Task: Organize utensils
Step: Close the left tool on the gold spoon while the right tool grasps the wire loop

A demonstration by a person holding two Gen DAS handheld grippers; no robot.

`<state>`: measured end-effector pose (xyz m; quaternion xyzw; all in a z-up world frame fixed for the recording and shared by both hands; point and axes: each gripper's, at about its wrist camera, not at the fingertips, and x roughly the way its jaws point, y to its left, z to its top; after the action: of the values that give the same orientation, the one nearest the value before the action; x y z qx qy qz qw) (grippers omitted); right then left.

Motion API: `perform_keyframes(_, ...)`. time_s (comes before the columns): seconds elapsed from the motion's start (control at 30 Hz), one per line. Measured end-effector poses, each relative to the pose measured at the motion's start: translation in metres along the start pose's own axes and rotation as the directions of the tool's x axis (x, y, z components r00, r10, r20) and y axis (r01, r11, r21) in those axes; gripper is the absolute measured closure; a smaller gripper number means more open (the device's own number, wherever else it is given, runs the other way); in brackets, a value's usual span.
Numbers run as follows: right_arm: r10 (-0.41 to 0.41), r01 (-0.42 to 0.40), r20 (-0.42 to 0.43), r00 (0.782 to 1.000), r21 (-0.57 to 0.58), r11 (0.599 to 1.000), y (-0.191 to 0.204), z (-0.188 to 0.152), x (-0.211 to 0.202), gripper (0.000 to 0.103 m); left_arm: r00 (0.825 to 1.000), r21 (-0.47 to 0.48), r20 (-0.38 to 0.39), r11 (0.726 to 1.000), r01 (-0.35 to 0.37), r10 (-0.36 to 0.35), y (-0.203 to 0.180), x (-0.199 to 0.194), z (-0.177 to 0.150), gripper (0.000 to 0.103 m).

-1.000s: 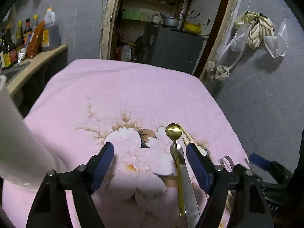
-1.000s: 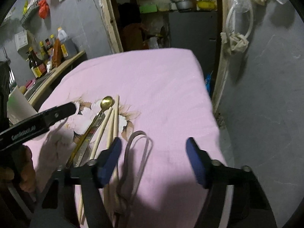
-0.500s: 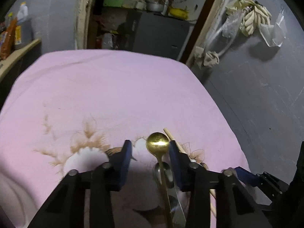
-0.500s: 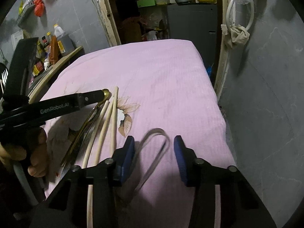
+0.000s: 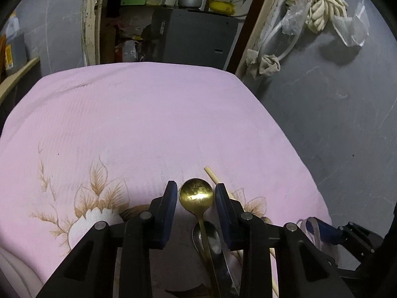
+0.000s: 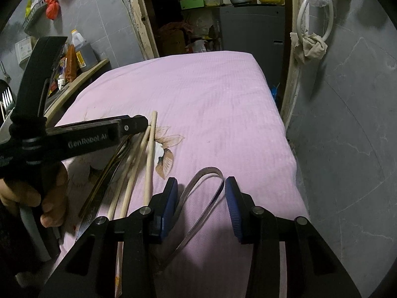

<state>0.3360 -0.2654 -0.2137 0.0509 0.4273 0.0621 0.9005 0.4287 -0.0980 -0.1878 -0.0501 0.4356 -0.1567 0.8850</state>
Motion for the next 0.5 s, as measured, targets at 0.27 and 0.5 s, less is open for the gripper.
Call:
perform_keyframes(0.27, -0.002, 0.002, 0.000, 1.000, -0.001, 1.000, 0.000, 0.000, 0.000, 0.067, 0.997, 0.142, -0.010, 0.987, -0.080, 0.083, -0.023, -0.001, -0.003, 0.076)
perform_keyframes(0.5, -0.029, 0.029, -0.054, 0.998, -0.002, 1.000, -0.002, 0.005, 0.000, 0.067, 0.997, 0.127, -0.009, 0.989, -0.072, 0.074, -0.025, -0.003, -0.002, 0.077)
